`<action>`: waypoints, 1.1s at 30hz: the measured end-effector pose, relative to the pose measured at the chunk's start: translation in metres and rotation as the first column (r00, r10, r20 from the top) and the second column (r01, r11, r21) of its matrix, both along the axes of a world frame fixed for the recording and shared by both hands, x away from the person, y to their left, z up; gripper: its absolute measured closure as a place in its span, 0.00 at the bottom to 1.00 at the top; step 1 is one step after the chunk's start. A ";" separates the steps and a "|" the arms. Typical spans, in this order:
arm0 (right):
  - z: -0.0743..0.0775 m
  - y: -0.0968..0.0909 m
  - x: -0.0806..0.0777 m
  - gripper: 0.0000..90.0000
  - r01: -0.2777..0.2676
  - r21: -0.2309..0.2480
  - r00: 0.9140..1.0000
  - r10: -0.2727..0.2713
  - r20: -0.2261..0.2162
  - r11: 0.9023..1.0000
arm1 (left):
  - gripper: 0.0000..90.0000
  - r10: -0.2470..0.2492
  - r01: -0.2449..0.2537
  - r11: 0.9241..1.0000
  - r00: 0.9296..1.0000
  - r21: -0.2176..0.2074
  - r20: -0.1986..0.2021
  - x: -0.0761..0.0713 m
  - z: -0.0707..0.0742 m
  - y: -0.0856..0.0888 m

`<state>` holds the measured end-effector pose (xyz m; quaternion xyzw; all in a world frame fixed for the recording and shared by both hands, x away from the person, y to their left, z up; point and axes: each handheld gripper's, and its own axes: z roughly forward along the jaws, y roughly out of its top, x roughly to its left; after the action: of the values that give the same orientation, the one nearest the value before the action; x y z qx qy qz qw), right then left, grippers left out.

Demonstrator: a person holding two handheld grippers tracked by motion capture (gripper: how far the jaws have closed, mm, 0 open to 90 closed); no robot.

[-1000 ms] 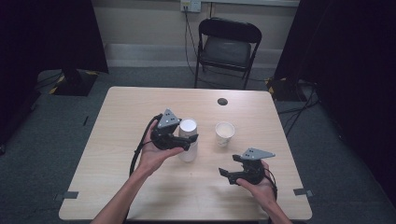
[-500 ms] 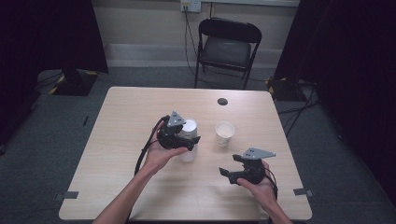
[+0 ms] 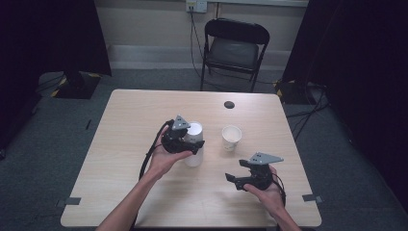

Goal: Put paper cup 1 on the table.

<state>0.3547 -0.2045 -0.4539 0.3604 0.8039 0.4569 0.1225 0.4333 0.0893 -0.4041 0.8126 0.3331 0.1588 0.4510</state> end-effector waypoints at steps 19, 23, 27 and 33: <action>-0.001 0.001 0.000 0.21 -0.004 0.003 1.000 0.004 -0.003 1.000 | 0.29 0.008 -0.006 0.999 0.999 -0.042 0.043 -0.004 0.014 0.002; 0.000 0.001 0.001 0.21 -0.002 0.004 1.000 0.002 0.000 1.000 | 0.30 0.007 -0.004 0.998 0.999 -0.055 0.054 -0.003 0.019 0.002; 0.000 0.001 0.000 0.21 -0.002 0.006 1.000 0.002 0.002 1.000 | 0.31 0.009 -0.005 0.998 0.998 -0.063 0.062 -0.004 0.022 0.001; 0.001 0.001 0.000 0.21 -0.002 0.005 1.000 0.002 0.004 1.000 | 0.31 0.026 -0.020 0.996 0.997 -0.083 0.070 -0.004 0.024 0.003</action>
<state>0.3545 -0.2034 -0.4533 0.3588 0.8029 0.4600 0.1228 0.4291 0.0920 -0.3798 0.7832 0.3325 0.1791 0.4939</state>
